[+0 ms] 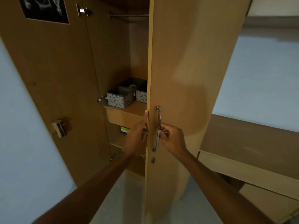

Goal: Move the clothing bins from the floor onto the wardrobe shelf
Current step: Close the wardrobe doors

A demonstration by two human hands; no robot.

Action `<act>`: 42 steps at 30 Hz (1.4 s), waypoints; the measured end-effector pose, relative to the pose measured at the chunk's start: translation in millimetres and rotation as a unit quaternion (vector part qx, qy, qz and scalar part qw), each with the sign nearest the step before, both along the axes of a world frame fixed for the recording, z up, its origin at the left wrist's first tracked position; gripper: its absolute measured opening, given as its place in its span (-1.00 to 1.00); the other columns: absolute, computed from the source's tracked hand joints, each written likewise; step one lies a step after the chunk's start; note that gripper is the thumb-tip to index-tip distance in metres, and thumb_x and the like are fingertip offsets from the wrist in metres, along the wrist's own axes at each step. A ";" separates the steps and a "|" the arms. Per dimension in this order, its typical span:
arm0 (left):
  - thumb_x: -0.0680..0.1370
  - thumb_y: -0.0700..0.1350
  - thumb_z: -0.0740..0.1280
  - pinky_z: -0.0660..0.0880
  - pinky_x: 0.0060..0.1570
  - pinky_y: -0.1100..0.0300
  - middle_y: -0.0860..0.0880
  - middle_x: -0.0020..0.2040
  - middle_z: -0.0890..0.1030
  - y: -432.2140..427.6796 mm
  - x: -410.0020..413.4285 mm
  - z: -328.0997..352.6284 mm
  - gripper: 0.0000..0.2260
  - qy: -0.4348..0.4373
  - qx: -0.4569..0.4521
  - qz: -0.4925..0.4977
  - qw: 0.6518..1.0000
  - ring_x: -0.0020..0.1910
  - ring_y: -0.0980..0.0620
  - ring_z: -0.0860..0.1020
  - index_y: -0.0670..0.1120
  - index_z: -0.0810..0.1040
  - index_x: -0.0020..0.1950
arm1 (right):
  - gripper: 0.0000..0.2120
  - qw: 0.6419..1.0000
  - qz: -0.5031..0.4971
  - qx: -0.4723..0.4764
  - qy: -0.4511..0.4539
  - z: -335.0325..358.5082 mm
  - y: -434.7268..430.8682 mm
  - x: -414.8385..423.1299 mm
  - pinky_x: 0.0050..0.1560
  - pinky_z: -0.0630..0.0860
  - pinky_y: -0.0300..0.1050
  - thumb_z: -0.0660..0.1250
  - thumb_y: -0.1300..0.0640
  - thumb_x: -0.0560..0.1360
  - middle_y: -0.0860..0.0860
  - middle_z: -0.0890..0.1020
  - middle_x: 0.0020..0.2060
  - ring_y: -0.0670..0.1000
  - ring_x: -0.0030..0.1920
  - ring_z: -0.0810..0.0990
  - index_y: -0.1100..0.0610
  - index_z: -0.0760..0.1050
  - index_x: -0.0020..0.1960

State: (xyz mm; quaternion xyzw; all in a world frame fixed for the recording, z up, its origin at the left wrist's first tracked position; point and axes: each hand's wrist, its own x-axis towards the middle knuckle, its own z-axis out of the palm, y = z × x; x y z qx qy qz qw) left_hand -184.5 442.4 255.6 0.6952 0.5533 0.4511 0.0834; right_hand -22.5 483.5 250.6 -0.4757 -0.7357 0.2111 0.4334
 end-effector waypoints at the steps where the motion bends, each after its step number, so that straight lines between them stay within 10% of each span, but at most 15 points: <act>1: 0.55 -0.20 0.33 0.61 -0.08 0.06 0.04 0.26 0.53 12.2 -13.0 1.6 -0.21 -0.006 -0.003 -0.006 1.000 0.02 0.11 0.59 0.23 -0.09 0.56 | -0.71 1.000 -0.007 0.002 0.001 0.5 10.9 -13.7 -0.13 0.52 -0.36 0.37 0.08 0.50 -0.08 0.70 -0.14 -0.19 -0.19 0.63 0.06 0.60 0.21; 11: 0.56 -0.10 0.29 0.50 0.13 0.35 0.24 0.34 0.44 117.2 -97.7 20.7 -0.24 -0.028 -0.089 -0.152 0.984 0.23 0.19 0.52 0.16 -0.16 0.57 | -0.76 0.996 -0.080 0.020 -0.032 -0.2 110.2 -94.7 -0.09 0.56 -0.19 0.36 0.03 0.49 -0.03 0.73 -0.13 -0.08 -0.12 0.67 0.09 0.63 0.10; 17: 0.53 -0.33 0.31 0.49 0.02 0.43 0.15 0.33 0.40 170.8 -117.4 26.5 -0.17 -0.044 -0.122 -0.172 0.977 0.27 0.13 0.47 0.06 -0.15 0.58 | -0.79 0.992 -0.094 0.044 -0.068 7.5 153.7 -116.8 -0.41 0.36 -0.19 0.34 0.10 0.50 -0.07 0.53 -0.48 -0.14 -0.46 0.47 0.06 0.48 -0.30; 24: 0.46 -0.35 0.41 0.58 0.03 0.26 0.26 0.22 0.46 254.2 -131.6 14.9 -0.07 -0.047 -0.128 -0.210 0.968 0.15 0.32 0.52 0.02 -0.14 0.59 | -0.79 0.989 -0.111 0.059 -0.073 2.8 222.8 -131.3 -0.43 0.32 -0.23 0.33 0.11 0.51 -0.01 0.58 -0.45 -0.08 -0.45 0.48 0.12 0.55 -0.28; 32: 0.50 -0.27 0.34 0.43 0.33 0.00 -0.07 0.48 0.36 319.5 -131.3 22.7 -0.18 -0.014 -0.129 -0.164 0.978 0.40 -0.06 0.42 0.16 -0.05 0.57 | -0.82 0.988 -0.117 0.070 -0.071 3.1 290.1 -136.1 -0.44 0.34 -0.30 0.34 0.12 0.51 -0.11 0.57 -0.44 -0.17 -0.48 0.46 0.11 0.61 -0.25; 42: 0.56 -0.14 0.37 0.34 -0.11 0.64 0.29 0.15 0.39 361.7 -122.6 28.1 -0.36 -0.056 -0.142 -0.212 0.965 -0.06 0.49 0.45 0.19 0.12 0.52 | -0.84 0.987 -0.129 0.074 -0.066 4.9 330.2 -133.8 -0.34 0.50 -0.14 0.33 0.13 0.51 -0.01 0.67 -0.34 -0.06 -0.40 0.56 0.09 0.62 -0.21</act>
